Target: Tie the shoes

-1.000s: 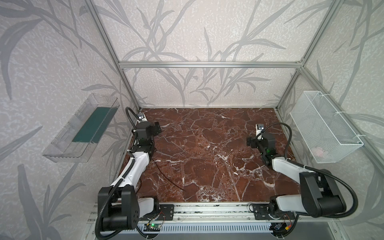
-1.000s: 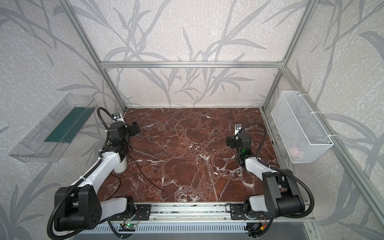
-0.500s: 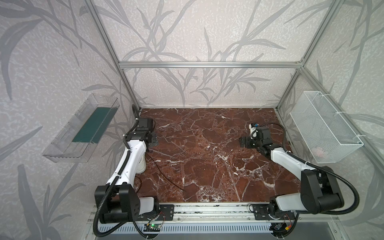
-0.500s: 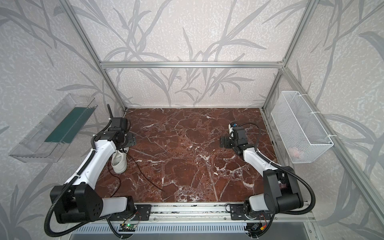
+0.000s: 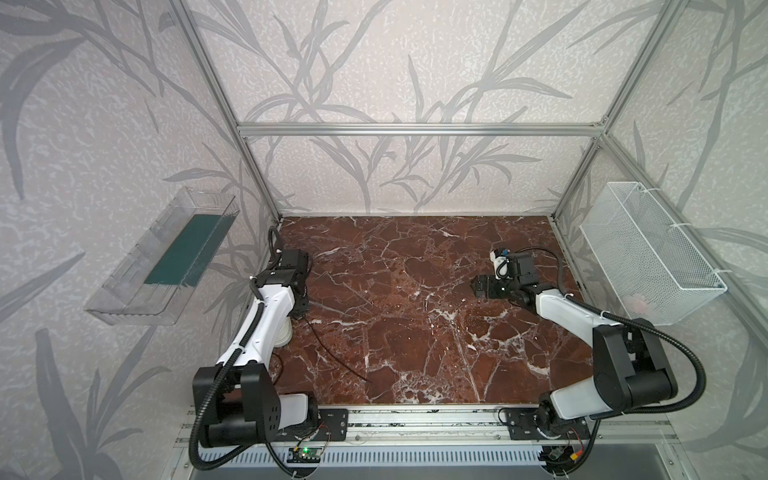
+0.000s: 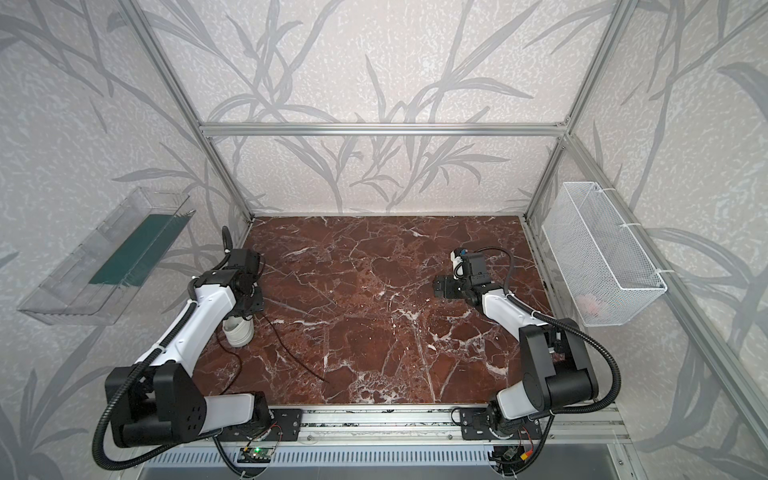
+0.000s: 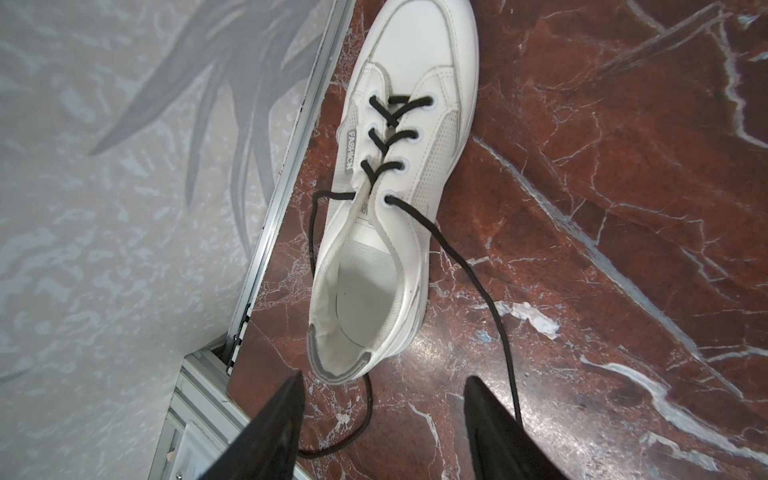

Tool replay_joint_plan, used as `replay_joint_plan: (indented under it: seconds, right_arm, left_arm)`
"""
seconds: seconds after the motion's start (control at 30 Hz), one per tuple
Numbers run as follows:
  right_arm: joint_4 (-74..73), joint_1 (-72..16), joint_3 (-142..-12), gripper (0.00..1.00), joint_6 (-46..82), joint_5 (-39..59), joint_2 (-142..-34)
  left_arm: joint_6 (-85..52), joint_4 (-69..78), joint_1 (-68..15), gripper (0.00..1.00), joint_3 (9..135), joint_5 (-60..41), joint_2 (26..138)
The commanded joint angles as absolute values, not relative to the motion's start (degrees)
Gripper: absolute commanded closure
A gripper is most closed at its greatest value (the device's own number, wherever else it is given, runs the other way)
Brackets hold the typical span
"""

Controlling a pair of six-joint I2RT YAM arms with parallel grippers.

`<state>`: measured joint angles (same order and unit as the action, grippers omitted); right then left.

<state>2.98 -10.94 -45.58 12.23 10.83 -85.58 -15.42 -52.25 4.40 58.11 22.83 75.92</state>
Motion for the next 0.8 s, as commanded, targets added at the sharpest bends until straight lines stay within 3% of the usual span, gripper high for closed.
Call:
replay_joint_plan:
  seconds: [0.0, 0.47, 0.77]
  right_arm:
    - [3.36, -10.9, -47.2, 0.01, 12.34, 11.69, -85.62]
    - [5.1, -10.9, -48.21, 0.01, 11.51, 11.2, -85.87]
    - [6.15, -10.9, -49.3, 0.01, 11.49, 11.38, -86.73]
  left_arm:
    - [-14.85, -53.1, 5.24, 0.4, 58.81, 25.41, 78.57]
    - [-14.68, -52.67, 6.16, 0.51, 62.82, 26.2, 89.03]
    - [-11.97, -50.3, 7.93, 0.57, 63.19, 20.49, 93.7]
